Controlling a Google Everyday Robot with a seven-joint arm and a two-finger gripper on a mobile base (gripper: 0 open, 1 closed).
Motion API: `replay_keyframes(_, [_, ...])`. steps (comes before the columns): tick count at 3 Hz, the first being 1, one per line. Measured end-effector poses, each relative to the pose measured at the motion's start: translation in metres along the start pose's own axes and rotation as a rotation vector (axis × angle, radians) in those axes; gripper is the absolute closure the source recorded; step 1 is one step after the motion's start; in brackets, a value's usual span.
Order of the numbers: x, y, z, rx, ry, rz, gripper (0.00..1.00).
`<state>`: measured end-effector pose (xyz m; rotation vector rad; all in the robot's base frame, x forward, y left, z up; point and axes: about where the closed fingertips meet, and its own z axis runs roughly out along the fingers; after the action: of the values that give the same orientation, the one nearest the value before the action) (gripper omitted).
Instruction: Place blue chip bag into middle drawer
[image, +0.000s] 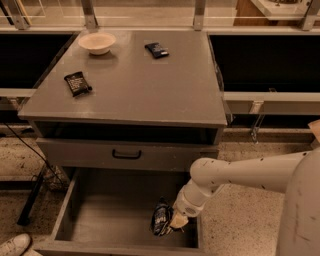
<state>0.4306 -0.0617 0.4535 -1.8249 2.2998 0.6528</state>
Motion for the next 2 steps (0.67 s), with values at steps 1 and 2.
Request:
replay_keyframes(1, [-0.0055,-0.0054,0.0244,-0.044,0.005,-0.002,1.0])
replay_keyframes(2, [-0.0055,-0.0054,0.0244,-0.043,0.005,-0.002,1.0])
